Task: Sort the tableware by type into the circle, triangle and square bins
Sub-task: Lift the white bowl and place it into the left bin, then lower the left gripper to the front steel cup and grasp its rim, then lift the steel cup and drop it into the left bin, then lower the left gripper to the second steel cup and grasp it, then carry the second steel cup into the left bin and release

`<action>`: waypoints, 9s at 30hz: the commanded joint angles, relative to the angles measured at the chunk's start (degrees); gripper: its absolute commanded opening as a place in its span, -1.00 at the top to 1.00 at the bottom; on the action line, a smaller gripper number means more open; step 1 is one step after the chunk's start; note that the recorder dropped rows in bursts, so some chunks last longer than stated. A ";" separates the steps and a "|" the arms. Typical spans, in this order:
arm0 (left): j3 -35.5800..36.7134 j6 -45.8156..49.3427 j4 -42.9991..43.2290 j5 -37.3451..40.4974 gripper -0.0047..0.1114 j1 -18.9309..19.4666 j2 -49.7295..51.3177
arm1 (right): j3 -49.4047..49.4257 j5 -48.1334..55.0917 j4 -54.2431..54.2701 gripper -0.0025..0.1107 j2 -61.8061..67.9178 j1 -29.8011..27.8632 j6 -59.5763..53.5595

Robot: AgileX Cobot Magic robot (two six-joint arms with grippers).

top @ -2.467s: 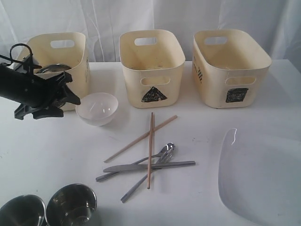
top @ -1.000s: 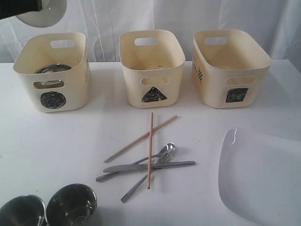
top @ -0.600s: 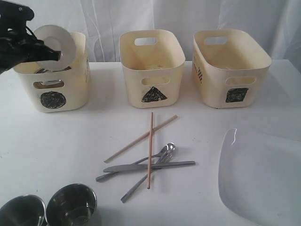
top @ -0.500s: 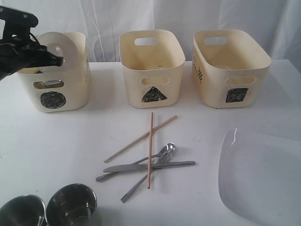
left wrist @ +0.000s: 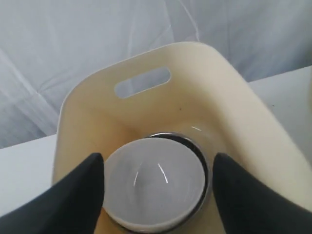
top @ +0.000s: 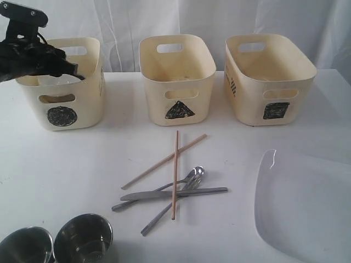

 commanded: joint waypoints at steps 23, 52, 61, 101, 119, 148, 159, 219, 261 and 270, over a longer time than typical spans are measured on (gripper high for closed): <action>9.72 -9.35 9.86 93.35 -0.23 -0.11 -23.50 | 0.10 -0.14 -0.10 0.96 -0.36 0.00 0.13; 27.14 -8.65 27.04 58.21 -0.14 -0.11 -23.50 | 0.10 -0.14 -0.25 0.96 -0.36 0.00 0.13; 27.05 -8.19 27.04 59.08 -0.14 -0.11 -23.50 | 0.10 -0.14 -0.25 0.96 -0.36 0.00 0.13; 29.34 -2.60 19.25 76.46 -0.14 -0.11 -25.20 | 0.10 -0.14 -0.25 0.96 -0.36 0.00 0.13; 32.69 0.96 29.09 62.15 0.92 -0.11 -25.20 | 0.10 -0.14 -0.25 0.96 -0.36 0.00 0.13; -9.44 -22.89 28.49 -30.34 0.92 5.57 10.46 | 0.10 -0.14 -0.38 0.96 -0.36 0.00 0.13; -29.96 -23.46 28.96 12.80 0.75 7.14 17.61 | 0.10 -0.14 -0.38 0.96 -0.36 0.00 0.13; 9.81 13.07 3.17 76.63 -0.18 -4.95 0.80 | 0.10 -0.14 -0.25 0.96 -0.36 0.00 0.13; 18.93 8.62 10.04 43.38 0.92 -4.85 -16.55 | 0.10 -0.14 -0.25 0.96 -0.36 0.00 0.13; 14.87 -8.83 4.39 -29.42 0.92 -4.15 -21.15 | 0.10 -0.14 -0.25 0.96 -0.36 0.00 0.13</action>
